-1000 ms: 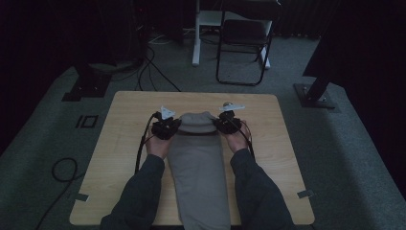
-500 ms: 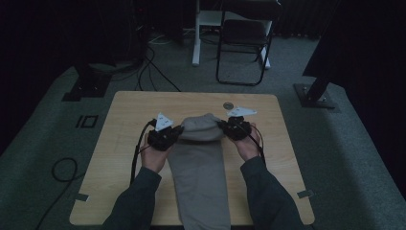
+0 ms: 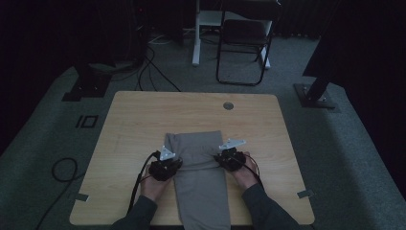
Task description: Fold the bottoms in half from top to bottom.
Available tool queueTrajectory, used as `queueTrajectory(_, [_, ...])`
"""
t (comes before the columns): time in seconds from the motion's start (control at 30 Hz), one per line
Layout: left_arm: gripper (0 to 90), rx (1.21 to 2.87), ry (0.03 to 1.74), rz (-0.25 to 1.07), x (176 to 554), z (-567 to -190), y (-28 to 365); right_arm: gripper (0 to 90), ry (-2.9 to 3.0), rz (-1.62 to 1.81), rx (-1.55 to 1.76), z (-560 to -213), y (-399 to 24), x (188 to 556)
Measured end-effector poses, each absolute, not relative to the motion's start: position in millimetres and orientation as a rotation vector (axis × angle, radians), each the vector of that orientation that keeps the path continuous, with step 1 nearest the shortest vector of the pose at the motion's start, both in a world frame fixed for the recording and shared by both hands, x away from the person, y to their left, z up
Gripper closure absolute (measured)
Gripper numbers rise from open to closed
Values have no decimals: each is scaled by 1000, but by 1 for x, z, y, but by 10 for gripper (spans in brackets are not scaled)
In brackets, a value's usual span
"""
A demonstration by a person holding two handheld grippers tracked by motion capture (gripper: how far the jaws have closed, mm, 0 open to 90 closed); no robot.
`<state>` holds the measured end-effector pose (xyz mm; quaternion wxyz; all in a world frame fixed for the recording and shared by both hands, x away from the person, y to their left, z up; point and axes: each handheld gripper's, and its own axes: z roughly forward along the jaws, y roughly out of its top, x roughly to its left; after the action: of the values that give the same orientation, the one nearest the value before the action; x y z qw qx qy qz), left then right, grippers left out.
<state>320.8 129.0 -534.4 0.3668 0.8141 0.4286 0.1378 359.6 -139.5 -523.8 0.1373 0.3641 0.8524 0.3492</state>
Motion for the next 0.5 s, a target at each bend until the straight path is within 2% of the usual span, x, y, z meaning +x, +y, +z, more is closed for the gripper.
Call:
queueTrajectory(0.23, [858,2121,1117,358,325,-544,127,868,2507,952,1067,-539,-137,360])
queueTrajectory(0.5, [856,2109,1113,383,334,-547,129,865,2497,963,1087,-540,-136,368])
